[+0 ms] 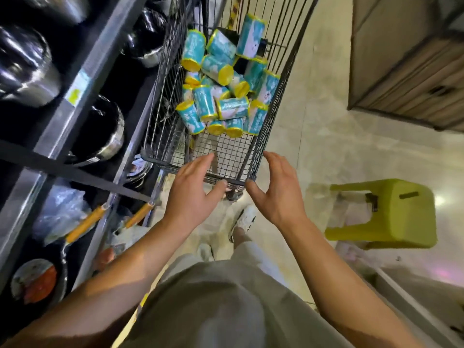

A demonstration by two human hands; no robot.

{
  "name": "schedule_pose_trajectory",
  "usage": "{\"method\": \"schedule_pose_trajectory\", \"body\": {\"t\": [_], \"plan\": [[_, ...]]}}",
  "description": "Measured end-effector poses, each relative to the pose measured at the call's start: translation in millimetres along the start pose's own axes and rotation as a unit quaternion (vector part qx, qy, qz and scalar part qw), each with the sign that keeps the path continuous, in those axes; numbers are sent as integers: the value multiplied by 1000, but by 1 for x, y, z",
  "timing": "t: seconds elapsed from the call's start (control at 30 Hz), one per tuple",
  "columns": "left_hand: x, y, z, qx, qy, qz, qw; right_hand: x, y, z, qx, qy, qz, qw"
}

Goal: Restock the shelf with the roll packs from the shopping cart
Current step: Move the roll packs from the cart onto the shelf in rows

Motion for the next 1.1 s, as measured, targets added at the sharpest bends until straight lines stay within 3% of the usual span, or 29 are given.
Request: {"method": "schedule_pose_trajectory", "body": {"t": [0.43,0.6,0.83,0.93,1.0,1.1], "plan": [[11,139,-8,88,-25,-38,995,-1,177,-10,36,-30,118,992],[16,203,16,104,-18,-37,994,-18,231,-14,-21,11,143,989],[-6,312,86,169,-30,25,985,-75,307,-45,-168,68,170,969],[-23,353,122,207,-56,35,976,-116,334,-72,-267,119,185,938],[-36,376,143,227,-62,39,971,-143,350,-92,-360,203,180,893],[-60,406,176,268,-94,44,958,-185,367,-115,-506,404,125,752]]}}
Point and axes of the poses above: each hand's wrist, its own y-axis towards the middle knuckle, its own x-axis out of the back of the hand, z = x × y, the point moved 6 cm from there along y, towards the middle knuckle, and after that the axes turned 6 degrees about z, right-handed, at the moved point
